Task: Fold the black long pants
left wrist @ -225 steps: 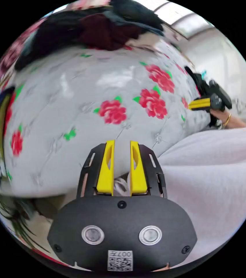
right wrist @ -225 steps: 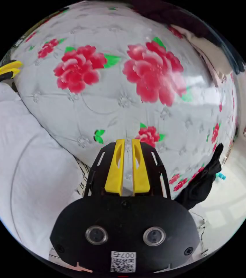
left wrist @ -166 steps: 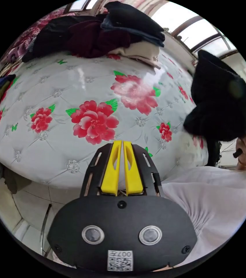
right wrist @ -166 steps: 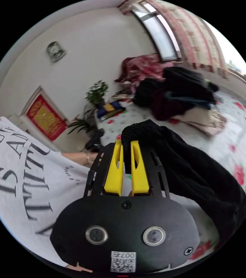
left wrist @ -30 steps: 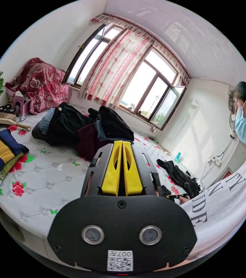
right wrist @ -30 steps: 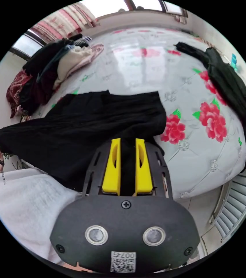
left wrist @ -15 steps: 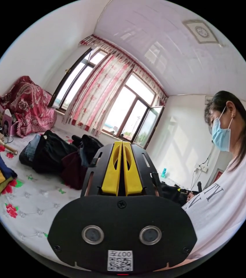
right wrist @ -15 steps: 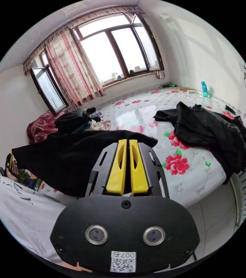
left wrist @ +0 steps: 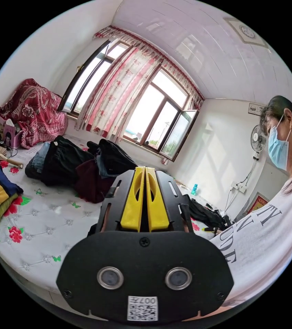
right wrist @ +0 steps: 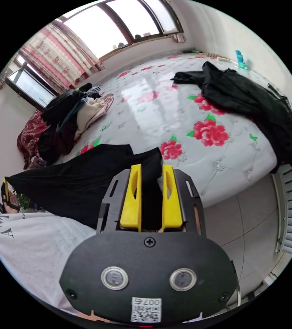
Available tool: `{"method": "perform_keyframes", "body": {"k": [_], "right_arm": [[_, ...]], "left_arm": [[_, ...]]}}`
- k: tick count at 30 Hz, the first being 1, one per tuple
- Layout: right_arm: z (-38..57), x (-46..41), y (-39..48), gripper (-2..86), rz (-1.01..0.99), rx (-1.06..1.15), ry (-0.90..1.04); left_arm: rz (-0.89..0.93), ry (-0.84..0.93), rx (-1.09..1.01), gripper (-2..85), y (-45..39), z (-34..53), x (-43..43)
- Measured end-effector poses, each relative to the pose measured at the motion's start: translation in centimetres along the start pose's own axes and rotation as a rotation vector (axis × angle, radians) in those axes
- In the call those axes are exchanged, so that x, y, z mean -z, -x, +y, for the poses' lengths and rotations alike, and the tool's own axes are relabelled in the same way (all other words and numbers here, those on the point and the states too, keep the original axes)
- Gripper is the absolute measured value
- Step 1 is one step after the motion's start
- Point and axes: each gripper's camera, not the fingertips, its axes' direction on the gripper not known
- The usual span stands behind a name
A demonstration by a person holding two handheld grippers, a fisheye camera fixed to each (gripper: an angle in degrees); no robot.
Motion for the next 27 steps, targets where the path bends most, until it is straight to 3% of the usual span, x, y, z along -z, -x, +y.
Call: {"method": "perform_keyframes", "body": {"k": [4, 10, 16, 19, 23, 27], "right_arm": [[1.0, -5.4, 2.5, 4.9, -0.066, 0.023, 0.15], [2.9, -4.4, 6.2, 0.5, 0.16, 0.11, 0.117], [5.8, 10.0, 5.0, -0.2, 0.043, 0.011, -0.257], [8.7, 19.0, 4.4, -0.3, 0.072, -0.037, -0.522], [13.8, 31.4, 5.6, -0.3, 0.1, -0.044, -0.923], [17.4, 37.3, 7.2, -0.3, 0.108, -0.028, -1.113]], "left_arm": [[-0.008, 0.006, -0.006, -1.0, -0.7, 0.1, 1.5], [-0.03, -0.003, -0.034, -1.0, -2.0, 0.0, 5.0], [0.048, -0.1, -0.033, -1.0, -3.0, -0.3, 9.8], [0.283, -0.273, -0.123, -1.0, -4.5, -1.3, 13.5], [0.44, -0.404, -0.217, -1.0, -4.9, -2.5, 16.3], [0.291, -0.346, -0.152, -1.0, -2.6, -2.4, 16.0]]}}
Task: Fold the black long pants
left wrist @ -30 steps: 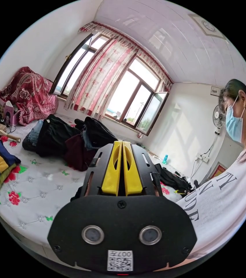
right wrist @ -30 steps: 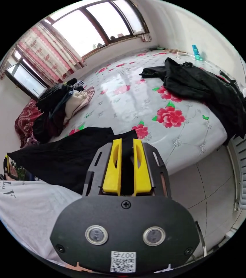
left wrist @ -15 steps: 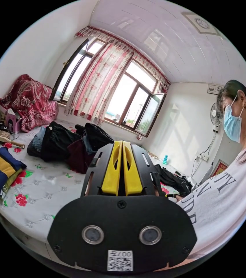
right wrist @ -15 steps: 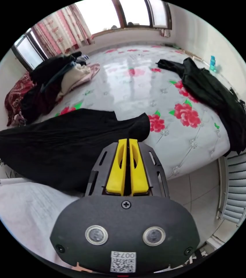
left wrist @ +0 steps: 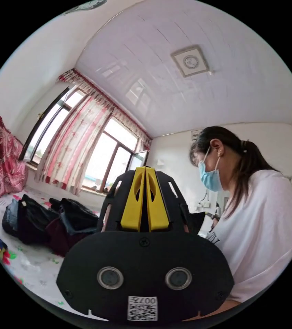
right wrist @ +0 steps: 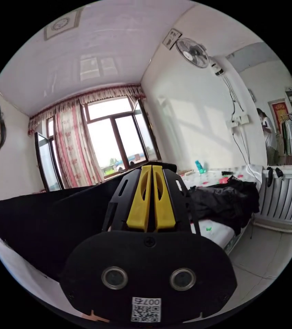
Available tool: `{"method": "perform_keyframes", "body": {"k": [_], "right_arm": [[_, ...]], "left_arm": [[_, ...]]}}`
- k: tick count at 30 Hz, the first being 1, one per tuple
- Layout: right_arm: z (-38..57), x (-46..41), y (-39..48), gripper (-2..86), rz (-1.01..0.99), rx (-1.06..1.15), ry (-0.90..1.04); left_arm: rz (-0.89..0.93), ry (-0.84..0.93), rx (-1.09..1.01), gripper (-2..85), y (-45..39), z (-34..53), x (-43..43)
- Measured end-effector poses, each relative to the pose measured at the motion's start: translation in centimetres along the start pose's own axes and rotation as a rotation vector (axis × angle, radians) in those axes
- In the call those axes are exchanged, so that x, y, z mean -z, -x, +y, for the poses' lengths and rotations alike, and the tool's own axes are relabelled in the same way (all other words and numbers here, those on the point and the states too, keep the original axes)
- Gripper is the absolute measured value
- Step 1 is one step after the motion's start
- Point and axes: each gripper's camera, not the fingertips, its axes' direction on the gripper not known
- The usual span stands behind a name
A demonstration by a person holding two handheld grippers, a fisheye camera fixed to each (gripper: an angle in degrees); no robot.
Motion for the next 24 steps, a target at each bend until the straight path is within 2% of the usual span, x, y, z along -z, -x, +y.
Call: {"method": "perform_keyframes", "body": {"k": [3, 6, 11, 14, 16, 18, 20, 24], "right_arm": [[-0.7, -0.4, 1.3, -0.3, -0.034, 0.054, 0.039], [0.1, -5.3, 2.3, -0.3, -0.065, 0.085, 0.161], [1.5, -19.9, 4.5, 0.0, -0.179, 0.115, 0.347], [3.2, -30.1, 6.5, 0.7, -0.175, 0.124, 0.449], [5.6, -36.2, 7.1, 2.0, -0.136, 0.092, 0.54], [8.9, -41.3, 6.9, 3.6, -0.123, 0.081, 0.673], [14.2, -45.2, 5.6, 5.4, -0.113, 0.069, 0.857], [22.1, -44.2, 1.5, 6.9, -0.181, 0.018, 0.997]], "left_arm": [[-0.187, 0.122, 0.068, -1.0, 3.3, 2.1, -1.4], [-0.326, 0.254, 0.167, -1.0, 8.9, 5.3, -4.1], [-0.514, 0.473, 0.21, -0.9, 19.7, 10.2, -11.4], [-0.579, 0.56, 0.338, -0.6, 27.7, 13.7, -15.8], [-0.759, 0.578, 0.437, 0.3, 32.0, 16.8, -16.4], [-0.877, 0.617, 0.408, 1.9, 32.9, 18.8, -16.0], [-0.906, 0.682, 0.389, 4.0, 33.0, 21.0, -15.1], [-0.89, 0.811, 0.422, 5.4, 31.0, 27.6, -9.8]]}}
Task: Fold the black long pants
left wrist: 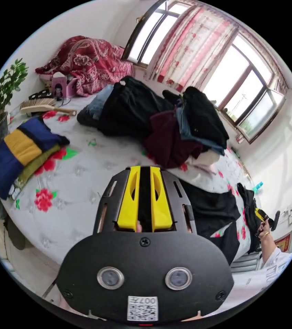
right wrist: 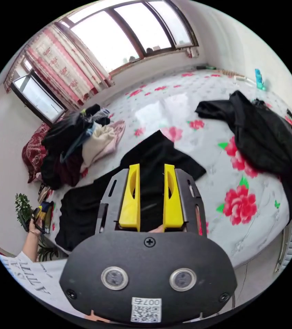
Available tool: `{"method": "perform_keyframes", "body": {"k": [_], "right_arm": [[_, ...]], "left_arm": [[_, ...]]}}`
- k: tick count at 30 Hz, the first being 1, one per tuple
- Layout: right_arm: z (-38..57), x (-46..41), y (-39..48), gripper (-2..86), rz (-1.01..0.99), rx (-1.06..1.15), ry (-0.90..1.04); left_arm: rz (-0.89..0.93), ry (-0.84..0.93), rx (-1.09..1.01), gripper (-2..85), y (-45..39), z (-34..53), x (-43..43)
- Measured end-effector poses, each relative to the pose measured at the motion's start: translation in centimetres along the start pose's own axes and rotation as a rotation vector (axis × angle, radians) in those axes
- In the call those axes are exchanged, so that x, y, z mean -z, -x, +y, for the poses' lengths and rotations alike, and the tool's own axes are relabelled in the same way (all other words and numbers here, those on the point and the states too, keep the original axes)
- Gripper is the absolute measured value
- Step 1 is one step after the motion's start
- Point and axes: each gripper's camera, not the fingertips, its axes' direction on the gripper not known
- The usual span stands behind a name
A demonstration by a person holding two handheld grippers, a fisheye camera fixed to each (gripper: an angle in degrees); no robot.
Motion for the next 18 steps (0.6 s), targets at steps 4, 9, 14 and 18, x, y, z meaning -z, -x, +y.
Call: {"method": "perform_keyframes", "body": {"k": [4, 9, 14, 18], "right_arm": [[9.5, -2.6, -5.4, 7.8, 0.08, -0.068, 0.172], [15.1, -2.2, -10.4, 8.3, 0.104, -0.204, 0.253], [14.4, -5.9, -10.9, 5.1, 0.21, -0.191, 0.328], [13.6, -6.8, -10.5, 1.2, 0.095, -0.192, 0.364]], "left_arm": [[-0.022, 0.17, 0.112, 5.9, 4.1, 9.4, -1.2], [-0.035, 0.226, 0.228, 6.4, 7.6, 14.2, -2.7], [-0.047, 0.3, 0.235, 6.8, 9.4, 13.1, -7.1], [-0.061, 0.291, 0.241, 5.5, 10.4, 13.2, -8.5]]}}
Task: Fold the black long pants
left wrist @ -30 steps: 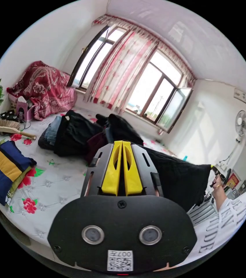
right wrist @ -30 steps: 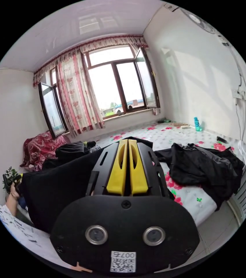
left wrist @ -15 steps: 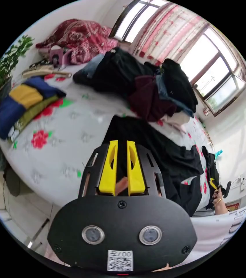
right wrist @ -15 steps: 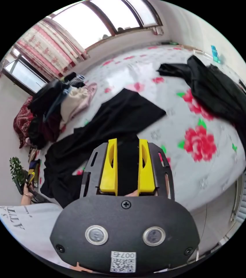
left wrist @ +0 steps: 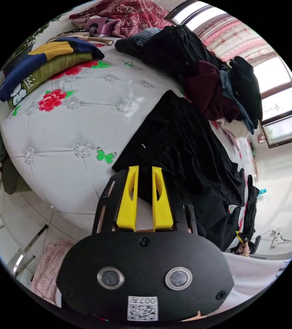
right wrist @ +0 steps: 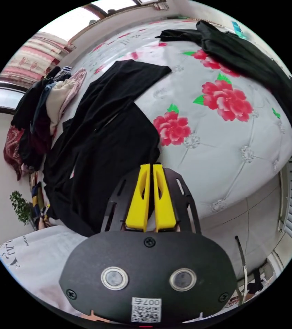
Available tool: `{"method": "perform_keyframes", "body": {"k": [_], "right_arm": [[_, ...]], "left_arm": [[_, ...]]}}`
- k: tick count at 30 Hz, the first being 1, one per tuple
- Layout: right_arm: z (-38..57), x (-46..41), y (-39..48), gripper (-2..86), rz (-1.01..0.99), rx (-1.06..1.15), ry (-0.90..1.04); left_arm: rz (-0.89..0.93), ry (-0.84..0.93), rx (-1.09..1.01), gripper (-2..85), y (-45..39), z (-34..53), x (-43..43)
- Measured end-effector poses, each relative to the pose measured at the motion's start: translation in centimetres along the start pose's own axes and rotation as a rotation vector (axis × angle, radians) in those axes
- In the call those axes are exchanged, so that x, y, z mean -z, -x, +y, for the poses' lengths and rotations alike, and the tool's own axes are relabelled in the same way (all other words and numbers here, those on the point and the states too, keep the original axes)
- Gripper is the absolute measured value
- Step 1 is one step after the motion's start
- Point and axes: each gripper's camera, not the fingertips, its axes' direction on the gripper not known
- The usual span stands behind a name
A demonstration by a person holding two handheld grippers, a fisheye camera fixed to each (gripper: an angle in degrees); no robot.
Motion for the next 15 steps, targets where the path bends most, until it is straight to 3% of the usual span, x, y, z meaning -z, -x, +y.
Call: {"method": "perform_keyframes", "body": {"k": [3, 10, 15], "right_arm": [[1.2, 3.8, -0.3, 0.2, -0.109, -0.012, -0.133], [9.2, 22.1, -1.9, 0.2, -0.324, -0.259, -0.722], [5.6, 22.4, 1.0, 2.1, -0.326, -0.303, -0.798]], "left_arm": [[-0.015, 0.012, -0.025, 2.3, 0.7, 0.4, 0.0], [0.085, 0.048, -0.04, -0.6, 1.8, 2.6, 0.1], [0.082, 0.01, -0.041, -0.8, 0.9, 3.8, 0.0]]}}
